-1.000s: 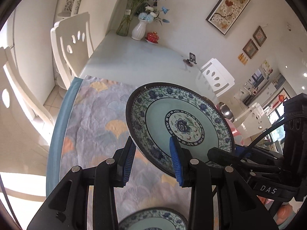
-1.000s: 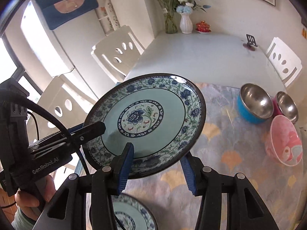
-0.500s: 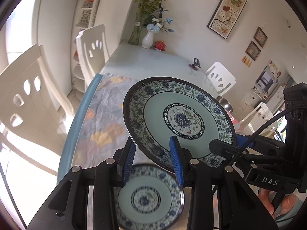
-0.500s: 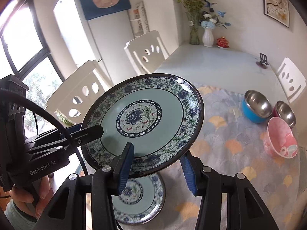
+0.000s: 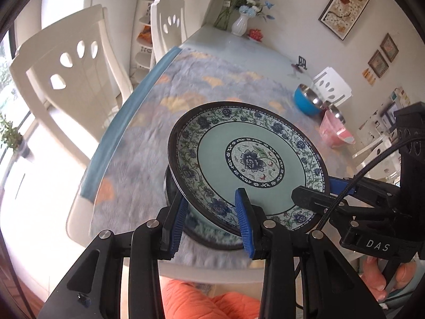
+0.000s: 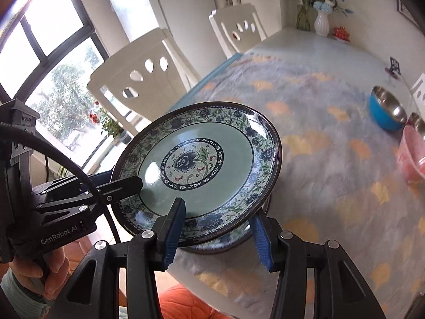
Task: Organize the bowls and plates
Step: 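Lower the third plate onto the stack and open both grippers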
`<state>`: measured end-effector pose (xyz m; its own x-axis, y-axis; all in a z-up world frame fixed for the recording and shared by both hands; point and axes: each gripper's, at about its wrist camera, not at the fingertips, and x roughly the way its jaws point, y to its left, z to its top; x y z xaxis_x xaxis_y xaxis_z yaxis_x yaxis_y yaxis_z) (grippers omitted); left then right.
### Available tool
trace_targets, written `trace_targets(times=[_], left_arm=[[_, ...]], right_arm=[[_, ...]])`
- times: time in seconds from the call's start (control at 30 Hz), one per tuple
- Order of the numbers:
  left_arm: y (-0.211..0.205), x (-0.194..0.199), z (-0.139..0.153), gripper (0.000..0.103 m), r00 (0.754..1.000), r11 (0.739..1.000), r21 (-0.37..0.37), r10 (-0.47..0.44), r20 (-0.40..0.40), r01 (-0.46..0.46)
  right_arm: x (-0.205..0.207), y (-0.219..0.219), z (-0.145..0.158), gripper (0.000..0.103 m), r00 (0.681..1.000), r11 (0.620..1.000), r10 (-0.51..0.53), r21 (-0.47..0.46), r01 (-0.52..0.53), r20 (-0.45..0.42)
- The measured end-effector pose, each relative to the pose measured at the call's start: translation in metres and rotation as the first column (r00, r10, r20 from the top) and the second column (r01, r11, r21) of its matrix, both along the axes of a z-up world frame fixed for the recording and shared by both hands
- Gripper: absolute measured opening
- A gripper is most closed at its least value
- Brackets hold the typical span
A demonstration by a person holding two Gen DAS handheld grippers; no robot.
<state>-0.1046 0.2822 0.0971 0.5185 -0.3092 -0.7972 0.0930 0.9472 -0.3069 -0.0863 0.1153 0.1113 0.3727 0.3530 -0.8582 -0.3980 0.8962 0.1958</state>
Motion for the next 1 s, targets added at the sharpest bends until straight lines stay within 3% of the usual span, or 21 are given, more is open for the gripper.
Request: trace_targets(times=[0.13, 0.47, 0.73, 0.83, 1.0], left_arm=[[-0.001, -0.01, -0.015, 0.033, 1.0, 1.0, 0.024, 0.0, -0.028, 0.001], [0.002, -0.009, -0.037, 0.032, 0.996, 1.0, -0.004, 0.002, -0.085, -0.002], [-0.001, 0.002, -0.043, 0.032, 0.992, 1.0, 0.028, -0.006, -0.123, 0.009], [0.006, 0.002, -0.039, 0.034, 0.993, 0.997, 0.065, 0.038, -0.114, -0.031], [0.031, 0.007, -0.021, 0.035, 0.989, 0.992, 0.052, 0.121, -0.082, -0.117]], right_arm=[[-0.004, 0.0, -0.021, 0.047, 0.999, 1.0, 0.007, -0.011, -0.008, -0.051], [0.0, -0.007, -0.048, 0.047, 0.985, 1.0, -0.021, -0.002, 0.021, -0.169], [-0.002, -0.001, -0.04, 0.047, 0.985, 1.0, -0.012, -0.004, 0.012, -0.174], [-0.002, -0.004, -0.038, 0.047, 0.983, 1.0, -0.02, -0.003, 0.02, -0.182], [0.0, -0.019, -0.028, 0.047, 0.983, 0.998, -0.056, 0.027, 0.062, -0.174]])
